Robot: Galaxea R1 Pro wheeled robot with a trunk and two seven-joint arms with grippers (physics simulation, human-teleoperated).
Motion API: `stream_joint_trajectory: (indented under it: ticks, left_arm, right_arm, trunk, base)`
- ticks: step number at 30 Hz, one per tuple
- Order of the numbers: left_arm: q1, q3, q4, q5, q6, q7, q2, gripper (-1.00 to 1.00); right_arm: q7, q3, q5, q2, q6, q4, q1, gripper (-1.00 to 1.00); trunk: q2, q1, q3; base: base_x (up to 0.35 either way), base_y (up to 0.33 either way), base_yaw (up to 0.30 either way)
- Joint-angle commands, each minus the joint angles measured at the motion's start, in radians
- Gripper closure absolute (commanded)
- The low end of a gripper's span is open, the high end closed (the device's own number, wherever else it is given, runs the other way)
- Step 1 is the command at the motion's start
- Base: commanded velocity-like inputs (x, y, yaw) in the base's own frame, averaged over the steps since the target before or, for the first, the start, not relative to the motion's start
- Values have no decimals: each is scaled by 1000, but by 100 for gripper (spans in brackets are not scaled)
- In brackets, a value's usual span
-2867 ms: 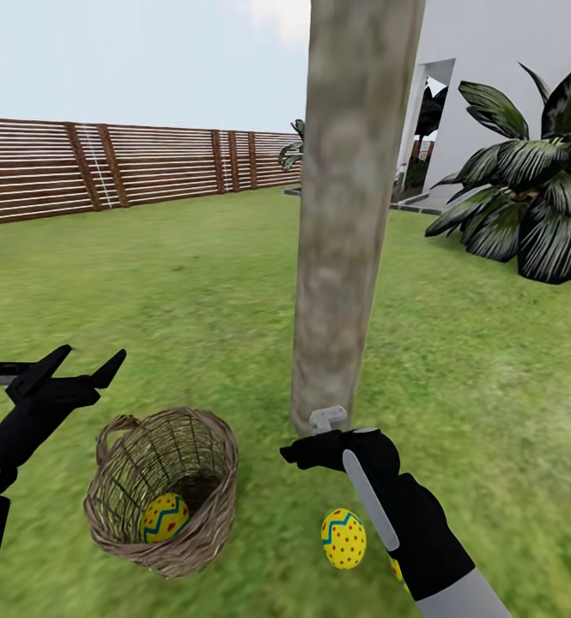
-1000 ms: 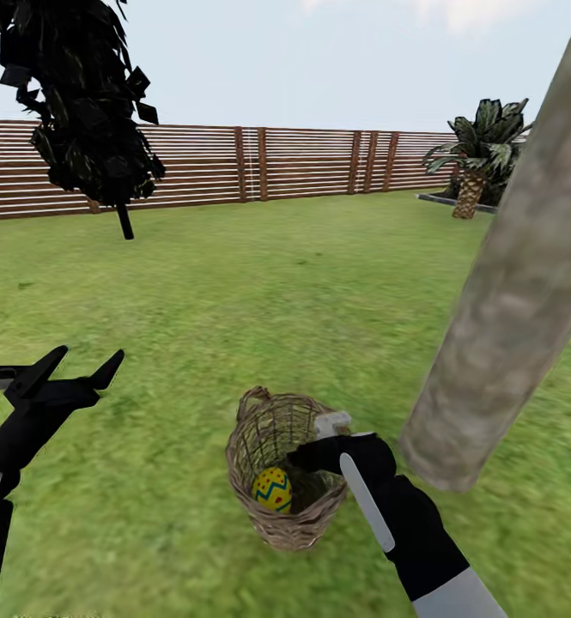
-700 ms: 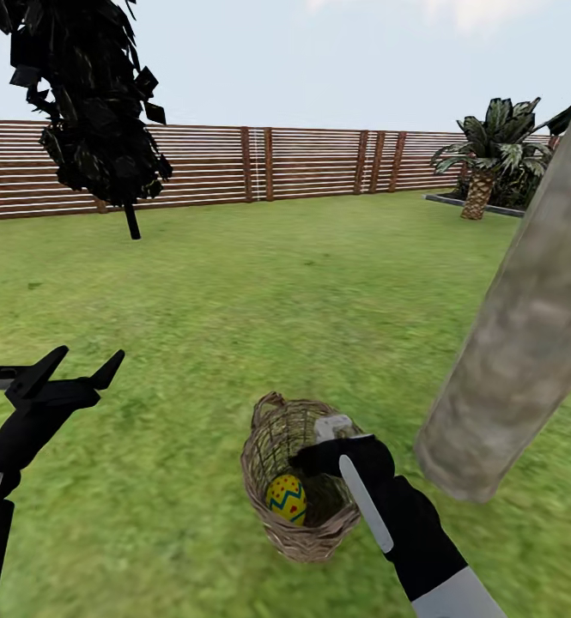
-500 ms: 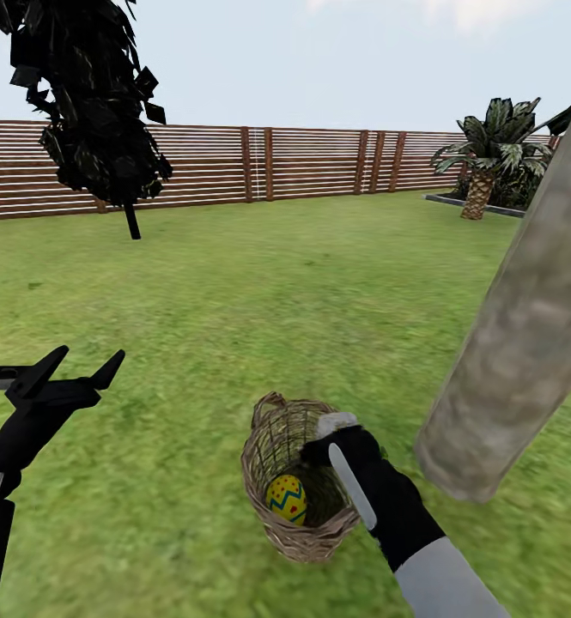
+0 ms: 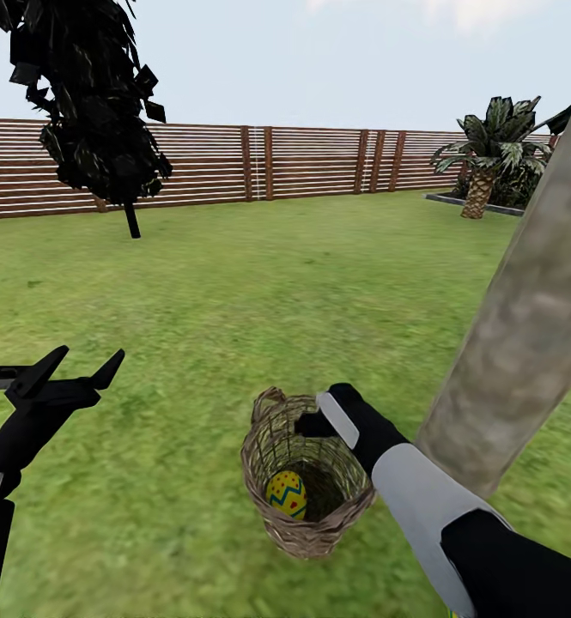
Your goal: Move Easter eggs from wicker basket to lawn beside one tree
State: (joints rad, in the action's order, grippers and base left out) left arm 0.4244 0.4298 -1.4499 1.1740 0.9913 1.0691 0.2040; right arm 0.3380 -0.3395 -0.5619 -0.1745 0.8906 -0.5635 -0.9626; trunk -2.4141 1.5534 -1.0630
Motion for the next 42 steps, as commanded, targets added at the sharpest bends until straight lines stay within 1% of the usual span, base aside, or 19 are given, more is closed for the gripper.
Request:
stream_joint_trajectory:
  ticks: [1,5,10,19,21,22,28,32,34,42]
  left_arm:
    - [1,0,0,1,4,2,0,-100]
    - [1,-1,1,0,6,2,-2,-100]
    - [1,-2,0,0,8,1,-11,-100]
    - [1,-2,0,-1,7,1,-13,-100]
    - [1,-2,0,-1,6,1,-15,-100]
    - [1,-2,0,1,5,1,-15,-100]
    - [1,-2,0,0,6,2,-15,-100]
    - [1,-2,0,0,6,1,-15,-100]
    - [1,-2,0,0,6,1,-15,-100]
    - [1,-2,0,0,7,1,-14,-100]
  right_arm:
    - [7,-3,-11,0,1,5,-1,-100]
    - [-2,-3,-13,0,-16,17,-2,-100]
    - [-3,-5,-12,0,-94,70,-2,-100]
    - [-2,-5,-13,0,-111,102,-2,-100]
    - [1,-5,-12,0,-114,122,-2,-100]
    - [5,-5,-12,0,-123,147,-2,-100]
    - [6,-4,-11,0,-147,178,-1,-100]
    - [7,-4,-10,0,-194,181,1,-100]
    - [7,-4,-10,0,-206,181,1,-100]
    - [6,-5,-4,0,-214,182,1,-100]
  trunk:
    - [0,0,-1]
    - [0,0,-1]
    - [0,0,-1]
    - [0,0,-1]
    - [0,0,-1]
    - [0,0,-1]
    - [-42,23,-20]
    - [-70,38,-32]
    - [-84,46,-38]
    - [-88,50,-69]
  base:
    - [0,0,0]
    - [13,8,0]
    - [162,160,0]
    - [184,188,0]
    - [35,36,0]
    - [8,8,0]
    - [2,2,0]
    - [0,0,0]
    - [0,0,0]
    - [0,0,0]
